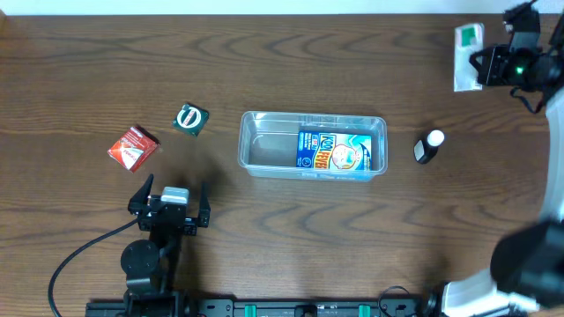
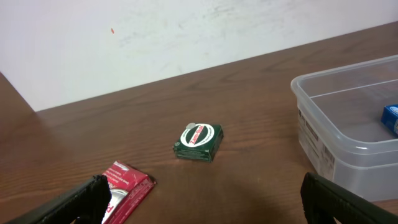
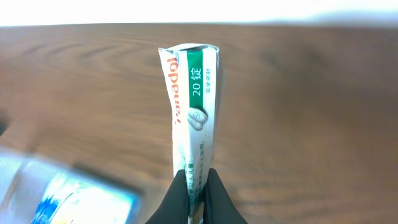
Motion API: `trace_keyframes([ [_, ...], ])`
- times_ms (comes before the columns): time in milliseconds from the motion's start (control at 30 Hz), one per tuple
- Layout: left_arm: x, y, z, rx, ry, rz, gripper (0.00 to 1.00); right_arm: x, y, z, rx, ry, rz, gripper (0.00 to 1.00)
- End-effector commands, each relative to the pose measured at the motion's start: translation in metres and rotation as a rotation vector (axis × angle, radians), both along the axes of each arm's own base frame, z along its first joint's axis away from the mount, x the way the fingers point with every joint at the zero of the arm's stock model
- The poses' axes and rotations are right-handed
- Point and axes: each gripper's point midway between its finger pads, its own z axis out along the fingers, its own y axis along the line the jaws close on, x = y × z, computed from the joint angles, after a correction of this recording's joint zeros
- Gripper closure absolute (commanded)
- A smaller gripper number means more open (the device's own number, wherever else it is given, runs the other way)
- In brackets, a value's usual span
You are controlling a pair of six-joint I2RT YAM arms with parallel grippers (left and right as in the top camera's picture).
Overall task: Pack container
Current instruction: 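Lift the white-green box and carry it over the container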
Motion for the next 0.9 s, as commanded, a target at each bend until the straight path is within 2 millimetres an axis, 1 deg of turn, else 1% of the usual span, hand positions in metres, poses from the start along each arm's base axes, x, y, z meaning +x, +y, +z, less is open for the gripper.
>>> trace_keyframes([
  [0, -0.001, -0.001, -0.016, 0.007, 0.050, -0.010, 0.02, -0.028, 0.071, 0.040, -0.159, -0.210, 0.421, 0.99],
  [67, -0.001, -0.001, -0.016, 0.007, 0.050, -0.010, 0.02, -0.048, 0.101, 0.045, -0.273, -0.266, 0.592, 0.99],
  [100, -0.001, -0.001, -0.016, 0.007, 0.050, -0.010, 0.02, -0.060, 0.121, 0.044, -0.345, -0.294, 0.706, 0.99],
  [167, -0.001, -0.001, -0.016, 0.007, 0.050, -0.010, 0.02, -0.075, 0.145, 0.036, -0.458, -0.312, 0.857, 0.99],
  [267, -0.001, -0.001, -0.016, 0.007, 0.050, -0.010, 0.02, -0.086, 0.168, 0.018, -0.625, -0.275, 0.994, 0.99],
  [400, -0.001, -0.001, -0.016, 0.007, 0.050, -0.010, 0.02, -0.087, 0.188, -0.002, -0.754, -0.211, 1.052, 0.99],
  [533, -0.001, -0.001, -0.016, 0.007, 0.050, -0.010, 0.02, -0.085, 0.202, -0.024, -0.801, -0.155, 1.100, 0.99],
  [567, -0.001, -0.001, -0.016, 0.007, 0.050, -0.010, 0.02, -0.086, 0.204, -0.031, -0.796, -0.135, 1.118, 0.97],
  [633, -0.001, -0.001, -0.016, 0.007, 0.050, -0.010, 0.02, -0.086, 0.206, -0.045, -0.801, -0.099, 1.157, 0.99],
  [767, -0.001, -0.001, -0.016, 0.007, 0.050, -0.010, 0.02, -0.080, 0.206, -0.071, -0.787, -0.028, 1.184, 0.99],
  [867, -0.001, -0.001, -0.016, 0.007, 0.050, -0.010, 0.02, -0.080, 0.208, -0.090, -0.769, 0.028, 1.206, 0.99],
])
